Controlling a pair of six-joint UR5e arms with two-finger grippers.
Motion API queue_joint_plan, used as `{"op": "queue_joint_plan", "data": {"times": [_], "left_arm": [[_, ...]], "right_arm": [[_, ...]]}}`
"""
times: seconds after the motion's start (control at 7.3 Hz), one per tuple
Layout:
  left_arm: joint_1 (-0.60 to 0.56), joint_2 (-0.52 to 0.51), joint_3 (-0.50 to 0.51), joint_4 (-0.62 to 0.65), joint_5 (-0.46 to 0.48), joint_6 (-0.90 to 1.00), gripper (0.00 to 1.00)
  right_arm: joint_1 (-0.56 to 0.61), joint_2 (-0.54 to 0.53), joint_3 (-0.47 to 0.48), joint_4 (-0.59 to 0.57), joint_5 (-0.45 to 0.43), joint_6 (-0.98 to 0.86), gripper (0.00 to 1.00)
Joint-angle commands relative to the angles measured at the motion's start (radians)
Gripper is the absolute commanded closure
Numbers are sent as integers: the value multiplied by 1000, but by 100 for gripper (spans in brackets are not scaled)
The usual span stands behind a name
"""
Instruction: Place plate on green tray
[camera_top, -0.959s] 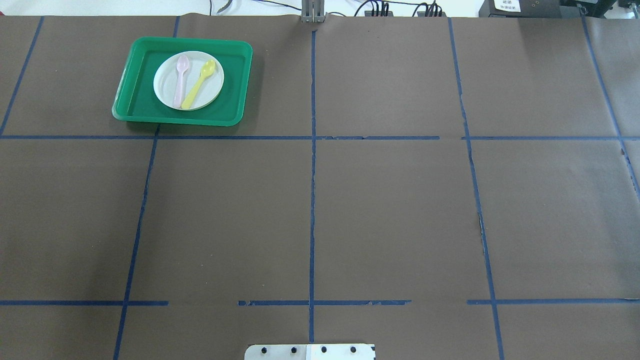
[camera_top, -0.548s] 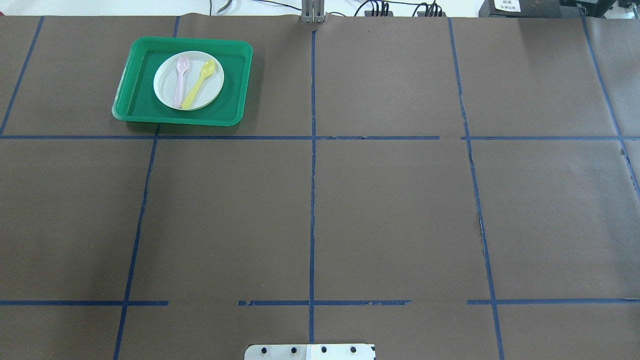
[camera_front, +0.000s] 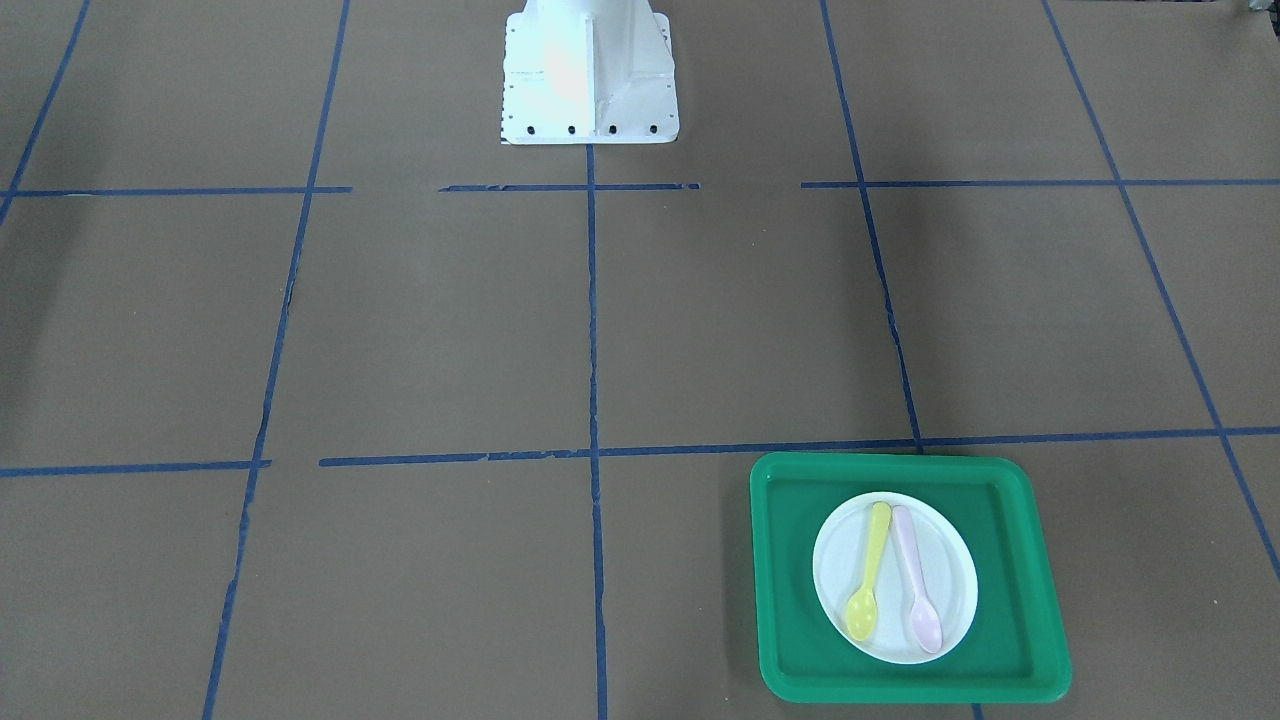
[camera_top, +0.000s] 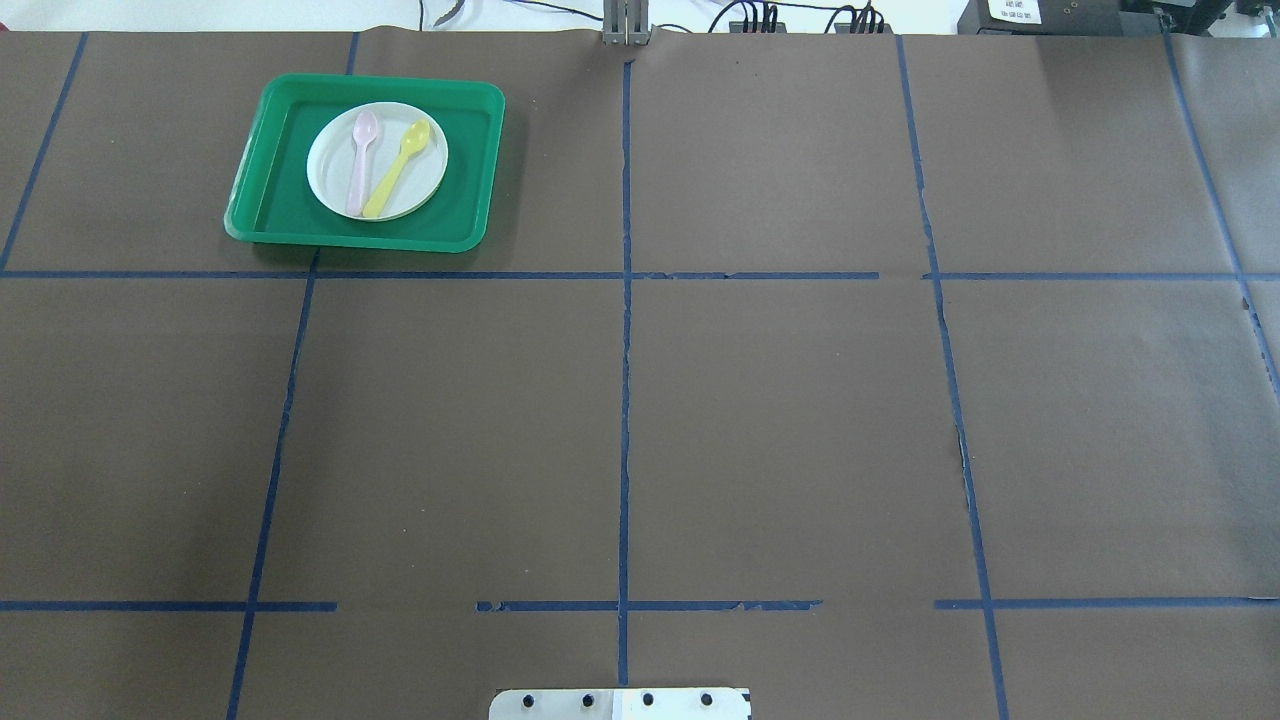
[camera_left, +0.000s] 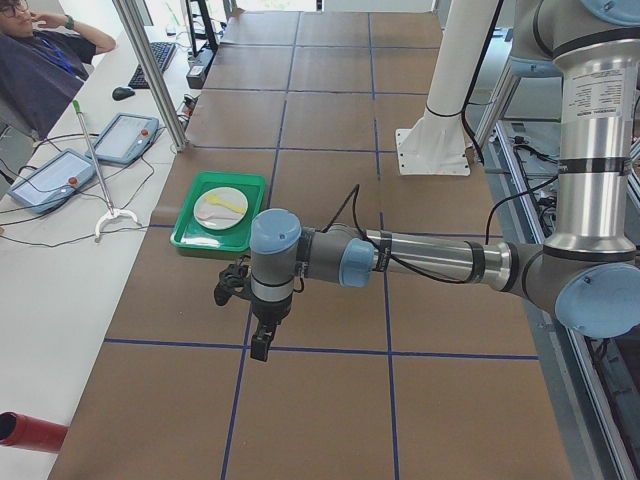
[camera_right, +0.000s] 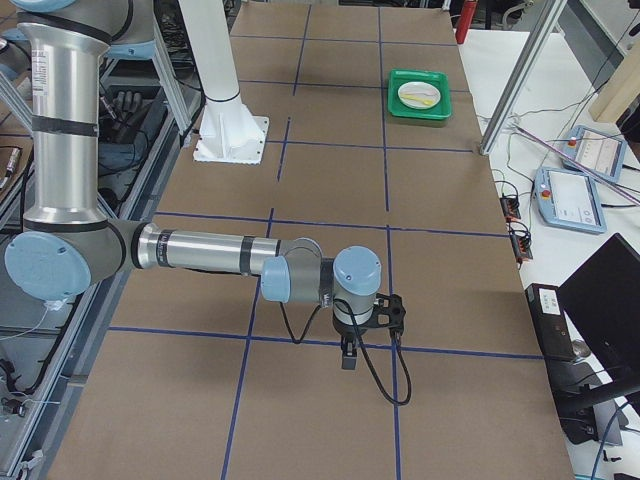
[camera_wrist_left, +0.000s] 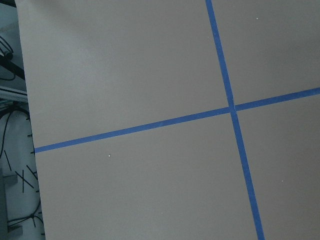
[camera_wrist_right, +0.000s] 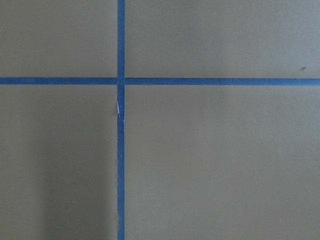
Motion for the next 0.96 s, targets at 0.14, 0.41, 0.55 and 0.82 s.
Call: {"op": "queue_joint_plan", "data": {"times": [0.14,0.41,0.55,0.82], "left_arm": [[0,7,-16,61,-167,9,0],[0,6,-14,58,-169,9,0],[0,6,-14,58,-170,9,0],[0,7,-11,58,-170,9,0]], "right_arm": [[0,0,0,0,0,0,0],[0,0,0,0,0,0,0],[0,0,0,2,0,0,0],[0,0,0,0,0,0,0]]}}
